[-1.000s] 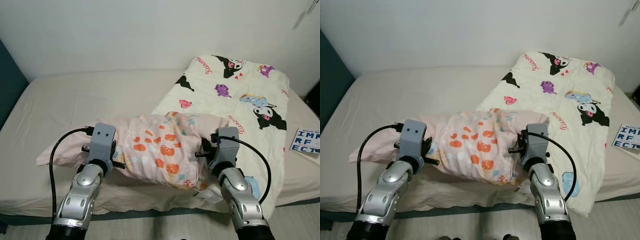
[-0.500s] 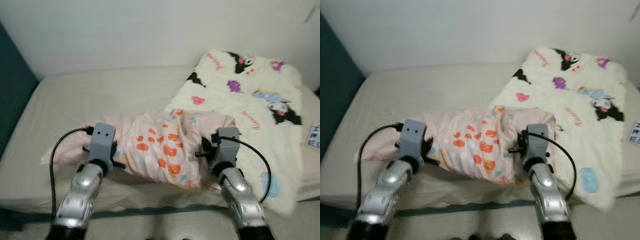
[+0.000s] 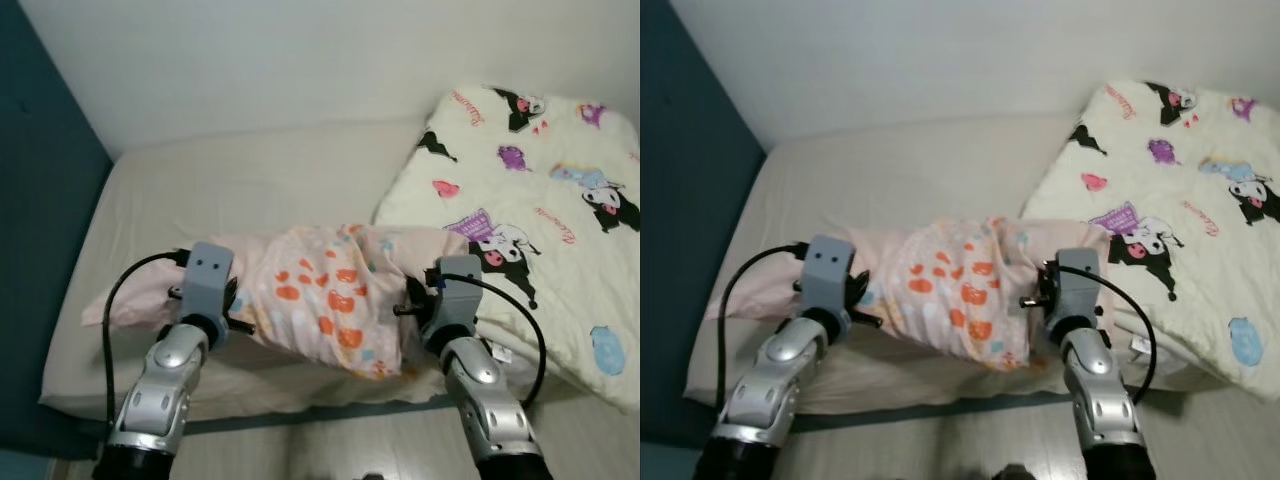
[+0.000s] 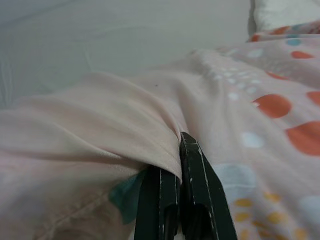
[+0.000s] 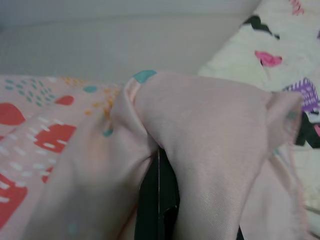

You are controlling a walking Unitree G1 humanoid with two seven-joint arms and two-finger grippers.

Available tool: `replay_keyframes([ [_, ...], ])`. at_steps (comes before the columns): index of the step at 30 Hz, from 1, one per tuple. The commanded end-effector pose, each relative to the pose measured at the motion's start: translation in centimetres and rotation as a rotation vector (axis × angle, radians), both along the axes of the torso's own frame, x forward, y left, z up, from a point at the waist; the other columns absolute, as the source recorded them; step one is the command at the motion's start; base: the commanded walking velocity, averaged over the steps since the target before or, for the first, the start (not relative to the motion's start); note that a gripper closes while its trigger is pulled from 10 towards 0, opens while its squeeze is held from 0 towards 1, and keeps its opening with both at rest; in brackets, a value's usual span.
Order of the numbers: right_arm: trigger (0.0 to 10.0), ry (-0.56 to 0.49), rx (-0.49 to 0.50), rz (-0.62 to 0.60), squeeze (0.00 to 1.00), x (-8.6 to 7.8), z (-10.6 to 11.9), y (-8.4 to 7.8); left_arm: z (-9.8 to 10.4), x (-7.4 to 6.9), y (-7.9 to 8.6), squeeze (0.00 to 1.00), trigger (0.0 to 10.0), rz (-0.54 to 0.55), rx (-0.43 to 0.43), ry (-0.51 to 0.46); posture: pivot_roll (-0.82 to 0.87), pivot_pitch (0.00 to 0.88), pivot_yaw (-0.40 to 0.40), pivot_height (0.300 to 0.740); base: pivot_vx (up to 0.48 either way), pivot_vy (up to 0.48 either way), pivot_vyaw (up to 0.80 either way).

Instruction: Clean up the room

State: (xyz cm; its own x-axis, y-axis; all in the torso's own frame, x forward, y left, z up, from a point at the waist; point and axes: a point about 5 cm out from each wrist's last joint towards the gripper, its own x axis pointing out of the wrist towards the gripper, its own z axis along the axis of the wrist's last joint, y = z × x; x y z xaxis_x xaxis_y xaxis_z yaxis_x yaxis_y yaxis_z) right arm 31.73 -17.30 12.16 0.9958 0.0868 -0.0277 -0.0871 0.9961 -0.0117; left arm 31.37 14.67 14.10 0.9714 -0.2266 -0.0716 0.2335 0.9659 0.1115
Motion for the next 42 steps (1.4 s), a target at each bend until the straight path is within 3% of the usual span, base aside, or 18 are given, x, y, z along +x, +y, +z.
replay_keyframes([
  [1, 10.0, -0.019, 0.012, 0.046, 0.00, -0.12, 0.11, 1.27, 0.41, -0.16, -0.18, 0.00, 10.0, -0.023, 0.005, -0.033, -0.02, 0.202, 0.012, 0.740, 0.000, 0.480, 0.00],
  [12, 10.0, -0.022, 0.014, 0.037, 0.00, -0.19, 0.11, 1.14, 0.36, -0.06, -0.24, 0.00, 10.0, -0.026, -0.003, -0.020, -0.02, 0.204, 0.020, 0.740, 0.000, 0.428, 0.00],
  [29, 10.0, -0.022, 0.013, 0.020, 0.00, -0.20, 0.11, 0.70, 0.47, -0.21, -0.75, 0.00, 10.0, -0.030, 0.013, -0.030, -0.02, 0.214, 0.025, 0.740, 0.000, -0.480, 0.00],
  [42, 10.0, -0.019, 0.020, 0.012, 0.00, -0.18, 0.04, 0.56, 0.47, -0.04, -0.68, 0.00, 10.0, -0.017, 0.014, -0.024, -0.02, 0.209, 0.026, 0.740, 0.000, 0.000, 0.00],
])
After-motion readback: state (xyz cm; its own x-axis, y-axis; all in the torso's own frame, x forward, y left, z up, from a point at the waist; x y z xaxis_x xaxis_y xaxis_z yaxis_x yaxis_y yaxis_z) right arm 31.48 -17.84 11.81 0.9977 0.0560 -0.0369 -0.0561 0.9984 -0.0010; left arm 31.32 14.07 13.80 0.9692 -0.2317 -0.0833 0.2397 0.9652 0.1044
